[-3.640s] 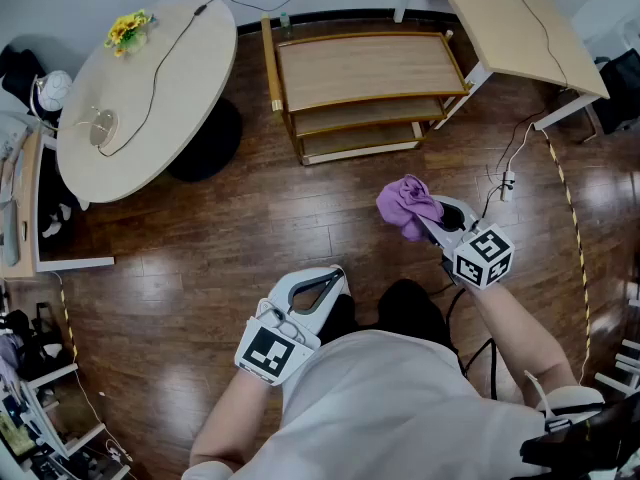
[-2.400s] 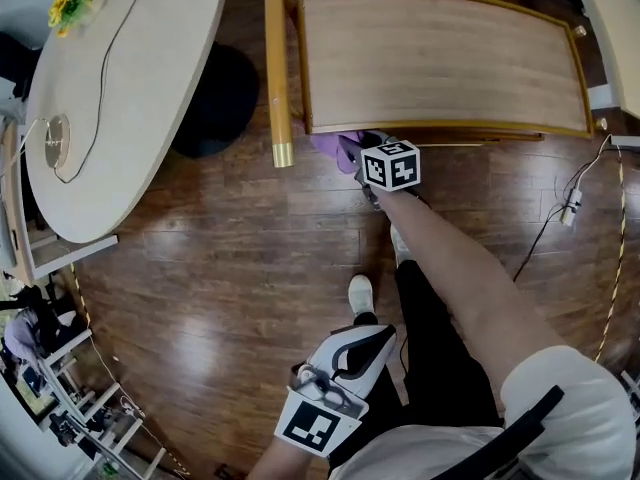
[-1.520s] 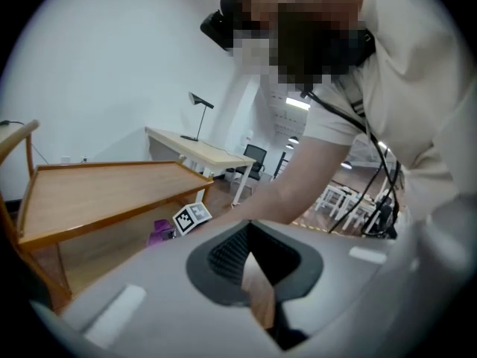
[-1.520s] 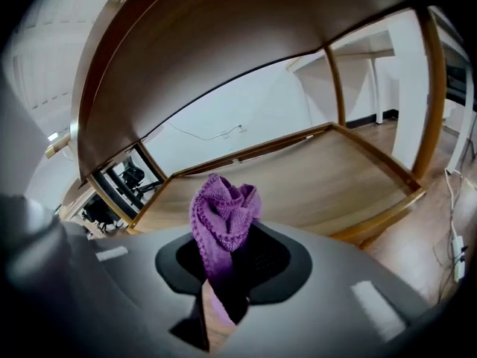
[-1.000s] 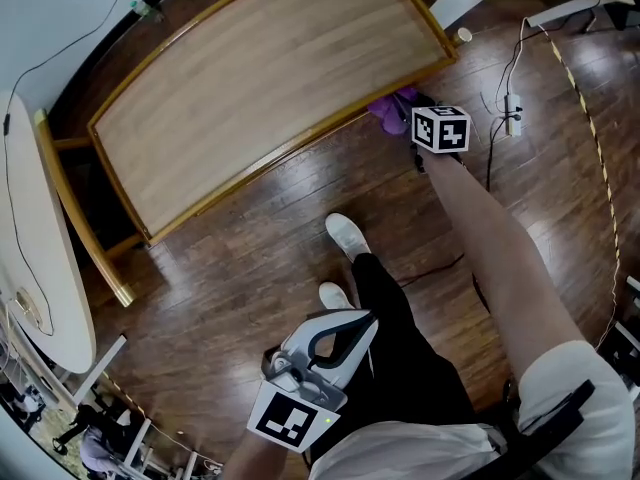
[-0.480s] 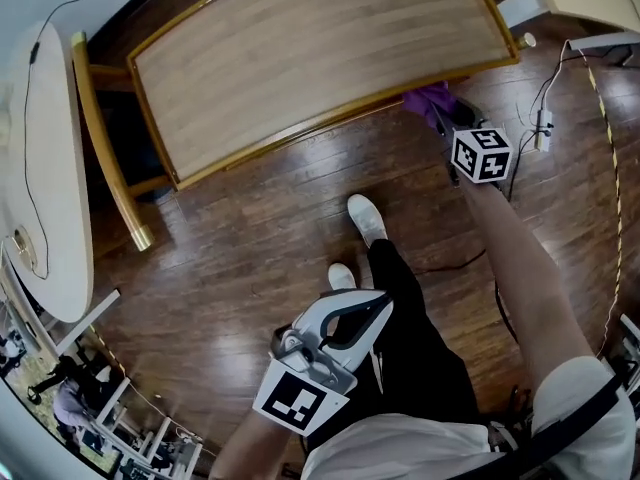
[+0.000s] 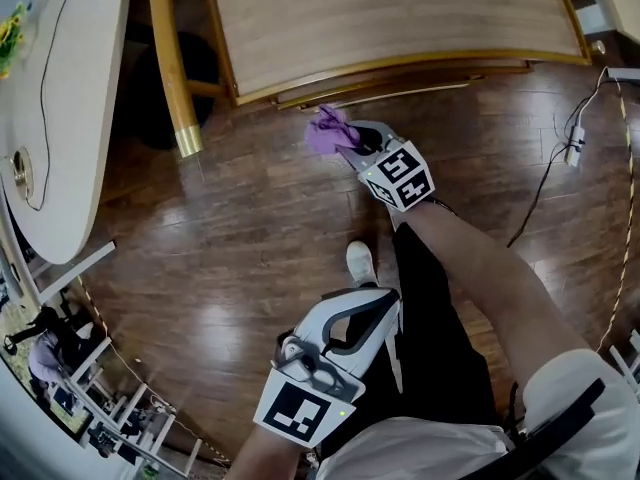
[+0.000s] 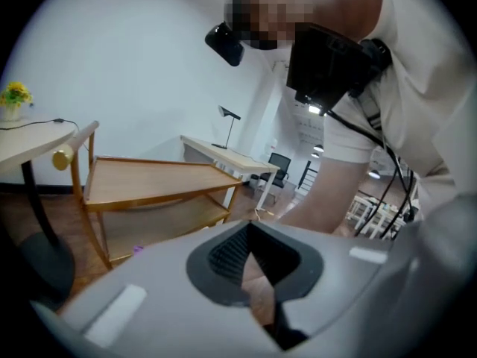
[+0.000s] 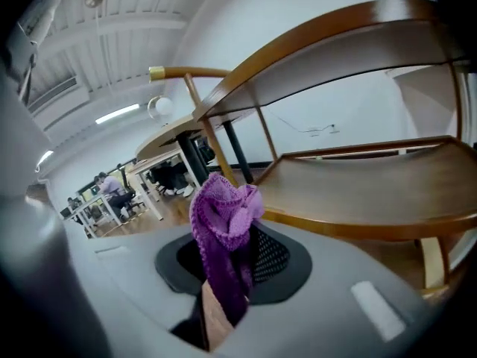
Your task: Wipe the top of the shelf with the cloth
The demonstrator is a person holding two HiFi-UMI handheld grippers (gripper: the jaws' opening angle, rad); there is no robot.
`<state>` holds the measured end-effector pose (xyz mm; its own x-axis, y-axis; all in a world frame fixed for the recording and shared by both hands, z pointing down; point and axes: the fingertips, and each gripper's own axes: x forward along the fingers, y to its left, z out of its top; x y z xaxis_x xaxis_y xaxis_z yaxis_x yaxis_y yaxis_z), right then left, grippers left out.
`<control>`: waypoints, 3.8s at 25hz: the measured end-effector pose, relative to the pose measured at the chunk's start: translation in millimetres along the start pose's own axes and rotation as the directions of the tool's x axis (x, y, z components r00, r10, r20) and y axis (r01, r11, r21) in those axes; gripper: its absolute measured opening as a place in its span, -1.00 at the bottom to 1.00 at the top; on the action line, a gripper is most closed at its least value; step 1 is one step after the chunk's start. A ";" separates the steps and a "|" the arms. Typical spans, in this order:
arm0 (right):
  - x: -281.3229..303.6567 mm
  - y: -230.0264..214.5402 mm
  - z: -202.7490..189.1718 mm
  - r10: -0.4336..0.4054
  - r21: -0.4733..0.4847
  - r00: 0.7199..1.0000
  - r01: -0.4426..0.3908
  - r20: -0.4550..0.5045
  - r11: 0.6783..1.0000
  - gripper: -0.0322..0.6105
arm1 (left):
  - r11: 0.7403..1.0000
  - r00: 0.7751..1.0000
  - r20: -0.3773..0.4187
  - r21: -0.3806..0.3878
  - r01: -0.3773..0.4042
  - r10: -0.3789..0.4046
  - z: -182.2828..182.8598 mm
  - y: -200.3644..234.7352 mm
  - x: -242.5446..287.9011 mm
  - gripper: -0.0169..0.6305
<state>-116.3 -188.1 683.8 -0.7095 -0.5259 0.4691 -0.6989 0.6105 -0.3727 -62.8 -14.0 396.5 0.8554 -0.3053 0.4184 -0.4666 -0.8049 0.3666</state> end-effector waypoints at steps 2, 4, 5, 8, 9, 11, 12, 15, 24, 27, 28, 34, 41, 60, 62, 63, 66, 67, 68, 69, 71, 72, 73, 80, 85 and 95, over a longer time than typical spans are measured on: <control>35.2 20.0 -1.1 0.029 -0.031 0.999 -0.029 -0.015 0.999 -0.62 | 0.999 0.999 0.005 -0.007 -0.033 0.033 -8.4 5.9 -18.4 -0.88; 65.0 30.2 3.0 0.042 -0.065 0.999 -0.044 -0.031 0.997 -0.62 | 0.998 0.998 0.011 -0.012 -0.066 0.067 -17.3 14.2 -32.9 -0.88; 76.7 33.3 5.5 0.044 -0.083 0.998 -0.047 -0.039 0.995 -0.62 | 0.996 0.997 0.011 -0.020 -0.082 0.082 -22.6 17.6 -39.5 -0.88; 96.6 38.1 7.8 0.042 -0.117 0.997 -0.049 -0.064 0.992 -0.62 | 0.993 0.994 0.014 -0.049 -0.106 0.107 -35.3 23.1 -54.6 -0.88; 98.8 36.1 7.6 0.037 -0.125 0.997 -0.046 -0.073 0.991 -0.62 | 0.993 0.994 0.019 -0.056 -0.107 0.108 -37.6 23.8 -56.6 -0.88; 99.6 24.7 0.7 0.017 -0.147 0.996 -0.031 -0.092 0.989 -0.62 | 0.993 0.994 0.025 -0.061 -0.102 0.104 -40.9 23.4 -56.9 -0.88; 98.2 18.2 -3.2 0.006 -0.156 0.995 -0.022 -0.102 0.988 -0.62 | 0.993 0.995 0.026 -0.061 -0.098 0.100 -42.1 22.5 -55.9 -0.88; 86.3 1.1 -7.5 -0.023 -0.168 0.993 0.003 -0.119 0.986 -0.62 | 0.995 0.997 0.024 -0.056 -0.077 0.079 -41.8 18.2 -49.5 -0.88; 27.2 -64.3 -15.7 -0.125 -0.159 0.984 0.105 -0.127 0.982 -0.62 | 1.000 1.000 -0.006 -0.017 0.007 -0.008 -32.4 9.2 -17.6 -0.88; 4.2 -93.8 -26.3 -0.169 -0.157 0.976 0.147 -0.136 0.977 -0.62 | 0.999 0.999 -0.015 -0.004 0.043 -0.043 -27.0 3.8 -2.1 -0.89; -4.1 -101.9 -28.6 -0.182 -0.153 0.974 0.160 -0.137 0.975 -0.62 | 0.998 0.998 -0.019 0.001 0.055 -0.055 -25.7 1.7 3.0 -0.88; -55.3 -144.6 -33.6 -0.255 -0.119 0.959 0.240 -0.127 0.963 -0.62 | 0.992 0.992 -0.035 0.037 0.123 -0.122 -16.2 -11.1 35.4 -0.88; -118.8 -204.6 -49.3 -0.347 -0.123 0.928 0.332 -0.138 0.935 -0.62 | 0.979 0.980 -0.064 0.061 0.193 -0.190 -7.5 -24.5 68.6 -0.89; -306.0 -367.5 -77.9 -0.647 -0.109 0.733 0.641 -0.210 0.760 -0.62 | 0.943 0.943 -0.134 0.096 0.318 -0.305 11.3 -42.8 137.4 -0.88; -315.3 -375.3 -76.5 -0.666 -0.103 0.712 0.662 -0.221 0.742 -0.62 | 0.940 0.941 -0.139 0.105 0.323 -0.308 13.5 -40.6 139.7 -0.88; -319.3 -379.6 -78.3 -0.675 -0.098 0.701 0.674 -0.229 0.733 -0.62 | 0.940 0.941 -0.141 0.108 0.323 -0.307 14.3 -38.8 139.9 -0.88; -326.4 -385.3 -84.8 -0.690 -0.083 0.684 0.693 -0.236 0.716 -0.62 | 0.943 0.945 -0.134 0.111 0.313 -0.297 17.0 -34.6 137.5 -0.88; -327.2 -383.2 -85.2 -0.691 -0.081 0.685 0.694 -0.232 0.716 -0.62 | 0.945 0.947 -0.130 0.111 0.307 -0.293 17.8 -33.8 135.9 -0.89; -327.3 -378.7 -85.4 -0.689 -0.081 0.688 0.692 -0.227 0.717 -0.62 | 0.946 0.949 -0.125 0.114 0.303 -0.289 18.3 -33.0 133.3 -0.88; -326.1 -371.8 -85.8 -0.686 -0.080 0.692 0.689 -0.223 0.721 -0.62 | 0.947 0.951 -0.121 0.118 0.299 -0.285 18.5 -31.9 129.7 -0.89; -316.2 -351.9 -86.5 -0.670 -0.076 0.712 0.672 -0.210 0.737 -0.62 | 0.950 0.957 -0.109 0.129 0.283 -0.270 18.3 -27.1 120.1 -0.88; -307.2 -339.0 -86.4 -0.655 -0.077 0.728 0.655 -0.204 0.752 -0.62 | 0.954 0.961 -0.100 0.132 0.270 -0.258 18.1 -24.1 114.7 -0.88; -295.7 -324.4 -85.8 -0.634 -0.082 0.748 0.632 -0.197 0.771 -0.62 | 0.958 0.965 -0.091 0.132 0.255 -0.244 17.5 -20.9 108.9 -0.88; -171.0 -185.9 -78.5 -0.427 -0.104 0.891 0.415 -0.154 0.904 -0.62 | 0.983 0.988 -0.048 0.110 0.149 -0.145 4.2 -2.7 52.6 -0.88; -64.9 -94.0 -63.1 -0.262 -0.131 0.955 0.245 -0.138 0.961 -0.62 | 0.994 0.997 -0.018 0.080 0.074 -0.073 -10.8 4.7 11.8 -0.88; 85.7 18.3 -19.3 -0.030 -0.239 0.987 -0.008 -0.156 0.971 -0.62 | 0.996 0.996 0.016 -0.026 -0.090 0.090 -47.9 25.2 -46.4 -0.88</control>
<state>-188.2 -210.5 732.7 -0.6654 -0.4449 0.5994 -0.6510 0.7388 -0.1742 -125.0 4.2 426.1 0.8134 -0.3848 0.4363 -0.5472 -0.7606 0.3493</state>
